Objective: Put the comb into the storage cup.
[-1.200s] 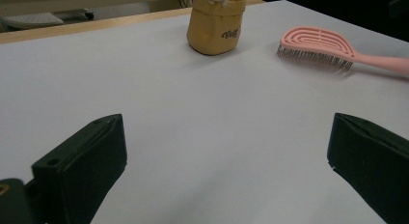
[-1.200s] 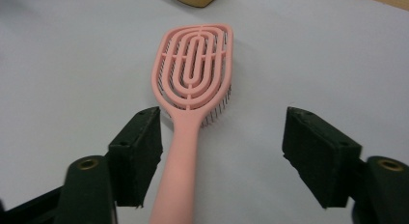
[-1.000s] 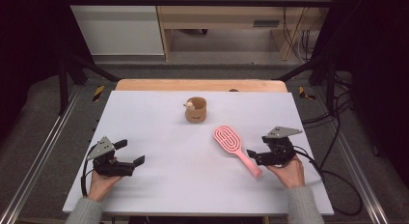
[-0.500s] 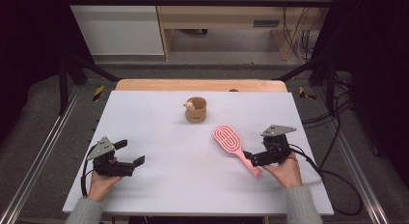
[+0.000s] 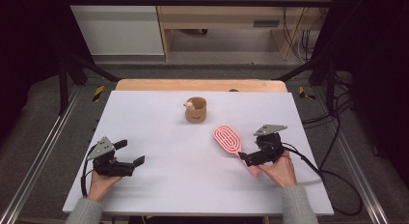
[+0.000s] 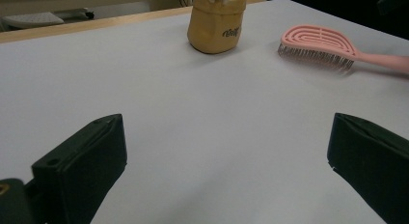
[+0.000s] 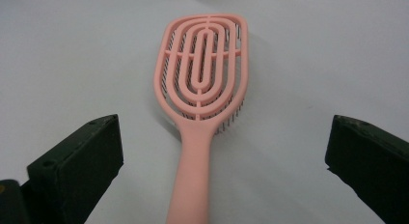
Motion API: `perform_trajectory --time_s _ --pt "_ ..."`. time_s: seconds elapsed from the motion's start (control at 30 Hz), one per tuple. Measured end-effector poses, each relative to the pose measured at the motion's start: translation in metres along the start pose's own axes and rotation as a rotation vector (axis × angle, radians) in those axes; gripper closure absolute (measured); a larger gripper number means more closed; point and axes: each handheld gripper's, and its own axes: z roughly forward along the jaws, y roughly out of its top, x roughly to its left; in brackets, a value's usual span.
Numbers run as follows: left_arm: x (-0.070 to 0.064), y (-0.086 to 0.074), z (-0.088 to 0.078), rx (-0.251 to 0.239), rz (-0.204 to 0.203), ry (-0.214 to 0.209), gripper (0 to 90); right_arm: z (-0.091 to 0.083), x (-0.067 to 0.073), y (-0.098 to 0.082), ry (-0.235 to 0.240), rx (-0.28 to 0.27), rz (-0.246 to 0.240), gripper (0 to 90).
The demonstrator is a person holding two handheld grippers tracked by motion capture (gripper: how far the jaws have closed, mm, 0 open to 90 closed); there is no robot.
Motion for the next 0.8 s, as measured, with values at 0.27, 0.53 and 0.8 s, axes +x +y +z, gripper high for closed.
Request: perform_trajectory --time_s 0.27,0.53,0.8 --pt "0.000 0.000 0.001 0.003 0.000 0.000 0.2 0.013 0.004 0.003 0.002 0.038 -0.015 0.5" --pt "0.000 0.000 0.001 0.002 -0.003 0.000 0.2 0.023 0.006 0.002 0.006 0.089 -0.020 2.0" --pt "0.000 0.000 0.000 0.000 -0.002 0.000 0.2 0.030 0.008 0.000 0.002 0.123 -0.023 6.6"
